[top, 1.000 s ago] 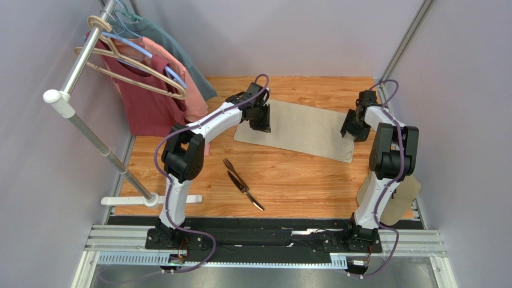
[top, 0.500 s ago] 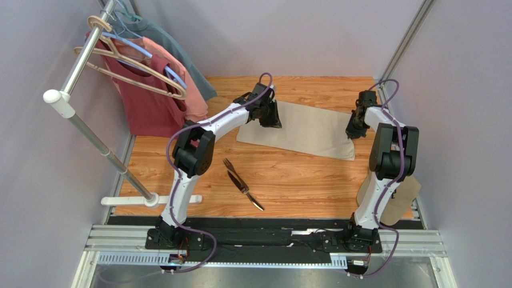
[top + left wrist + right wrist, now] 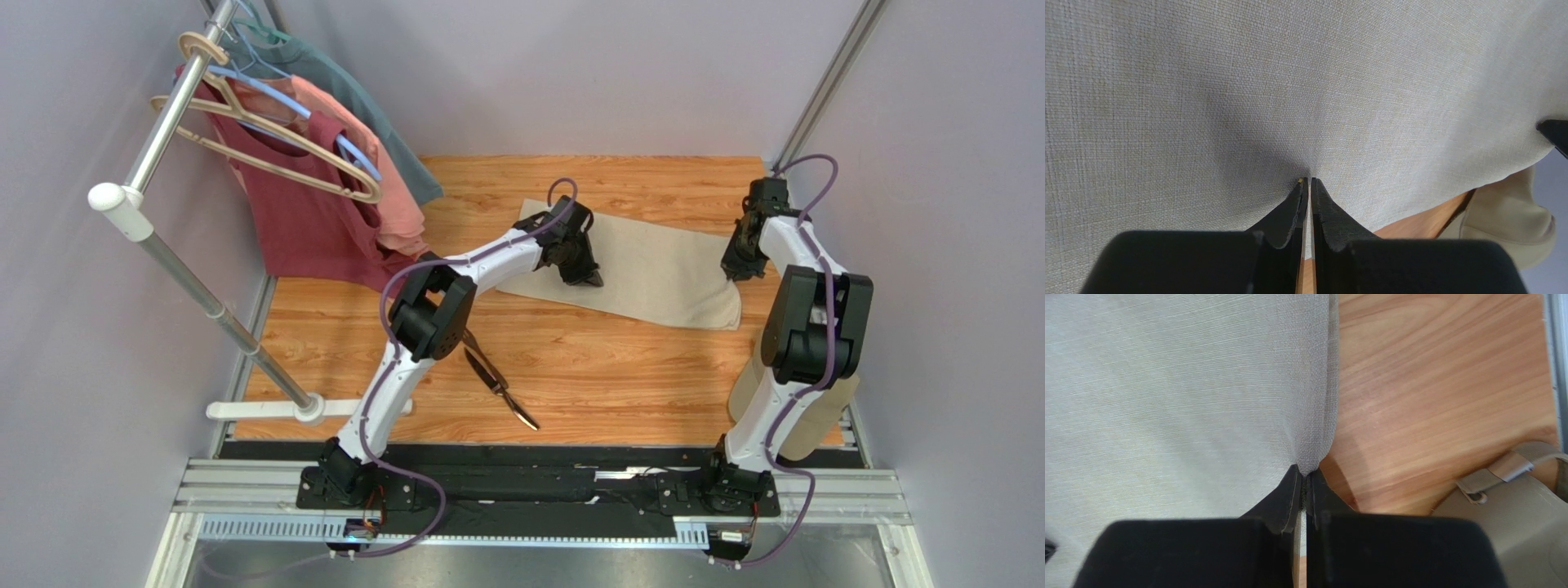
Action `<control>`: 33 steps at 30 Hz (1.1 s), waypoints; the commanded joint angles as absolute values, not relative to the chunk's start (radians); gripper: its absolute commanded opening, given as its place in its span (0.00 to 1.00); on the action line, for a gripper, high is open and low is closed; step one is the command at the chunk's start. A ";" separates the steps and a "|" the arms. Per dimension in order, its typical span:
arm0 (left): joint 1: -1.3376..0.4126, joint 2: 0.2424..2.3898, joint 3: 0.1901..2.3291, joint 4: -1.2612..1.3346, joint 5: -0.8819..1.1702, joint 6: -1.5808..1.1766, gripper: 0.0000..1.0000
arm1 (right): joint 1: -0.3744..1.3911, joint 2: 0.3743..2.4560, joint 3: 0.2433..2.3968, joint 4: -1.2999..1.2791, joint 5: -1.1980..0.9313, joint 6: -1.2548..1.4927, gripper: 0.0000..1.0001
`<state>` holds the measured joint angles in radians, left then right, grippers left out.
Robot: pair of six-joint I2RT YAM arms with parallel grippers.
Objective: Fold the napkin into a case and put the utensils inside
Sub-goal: Pick up the rectangle-folded napkin from the center of the board, then fold the rectangle-folded napkin at the center of the board.
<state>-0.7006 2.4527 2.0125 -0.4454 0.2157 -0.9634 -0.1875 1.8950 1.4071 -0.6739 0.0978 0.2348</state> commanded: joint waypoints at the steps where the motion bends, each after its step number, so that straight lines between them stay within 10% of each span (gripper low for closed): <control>1: -0.781 2.500 2.077 -0.457 0.250 -1.054 0.12 | -0.207 1.792 1.448 -0.739 0.127 0.244 0.00; 13: -0.879 2.496 2.129 -0.448 0.285 -1.033 0.11 | -0.008 1.700 1.503 -0.787 -0.086 0.318 0.00; 23: -0.674 1.991 1.637 -0.495 0.213 -0.752 0.17 | 0.063 1.684 1.465 -0.769 -0.190 0.331 0.00; 33: -0.551 1.969 1.396 -0.494 0.225 -0.653 0.13 | 0.086 1.669 1.470 -0.781 -0.158 0.321 0.00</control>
<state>-0.5167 1.8938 1.4284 -0.4740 0.1928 -0.7109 0.0689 1.7191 1.4631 -0.7822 -0.1585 0.3241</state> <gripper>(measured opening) 0.140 0.019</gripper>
